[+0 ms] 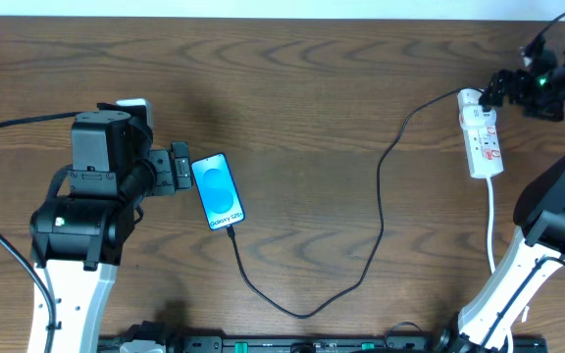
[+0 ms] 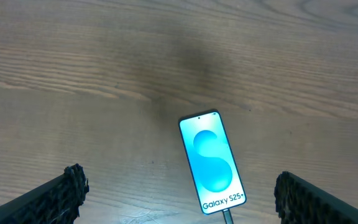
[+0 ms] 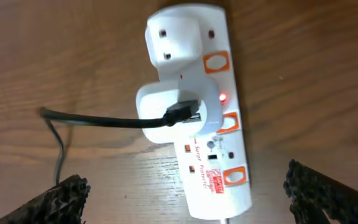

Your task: Plug charger to phone and switch on socket

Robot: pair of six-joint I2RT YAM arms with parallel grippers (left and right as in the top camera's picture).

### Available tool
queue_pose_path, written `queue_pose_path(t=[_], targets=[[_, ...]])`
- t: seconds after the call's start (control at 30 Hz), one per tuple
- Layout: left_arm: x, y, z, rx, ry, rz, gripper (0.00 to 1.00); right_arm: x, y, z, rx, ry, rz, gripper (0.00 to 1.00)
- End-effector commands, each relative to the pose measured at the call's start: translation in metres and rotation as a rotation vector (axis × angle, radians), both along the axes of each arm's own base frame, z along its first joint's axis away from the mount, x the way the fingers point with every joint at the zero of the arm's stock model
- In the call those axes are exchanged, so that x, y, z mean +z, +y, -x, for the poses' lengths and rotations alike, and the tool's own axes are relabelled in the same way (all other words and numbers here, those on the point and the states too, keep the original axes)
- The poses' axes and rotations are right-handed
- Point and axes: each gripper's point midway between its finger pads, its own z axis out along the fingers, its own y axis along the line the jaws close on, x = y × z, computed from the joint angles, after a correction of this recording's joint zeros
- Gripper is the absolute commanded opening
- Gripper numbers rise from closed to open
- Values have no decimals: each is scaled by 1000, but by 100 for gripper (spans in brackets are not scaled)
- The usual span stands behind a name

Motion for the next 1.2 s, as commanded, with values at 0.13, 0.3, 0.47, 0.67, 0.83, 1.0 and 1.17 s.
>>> queue_pose_path(t=[0.13,0.3,0.47,0.67,0.83,1.0,1.17], targets=[[4,1,-1,-6,-11,-15,98,56,-11,-12,-14,-105,64,99],[5,1,-2,-6,-11,-15,98,81,-18,-5,-60,-103,128,99],[4,1,-1,-6,-11,-15,98,88,-19,0,-64,-94,145,99],[5,1,-2,-6,-11,-15,98,88,-19,0,-64,-95,144,99],[4,1,-1,-6,-11,-15,98,87,-20,0,-64,-95,144,99],[5,1,-2,-6,-11,-15,98,87,-20,0,-64,-94,144,99],[4,1,-1,-6,-11,-15,98,87,-20,0,-64,-94,144,99]])
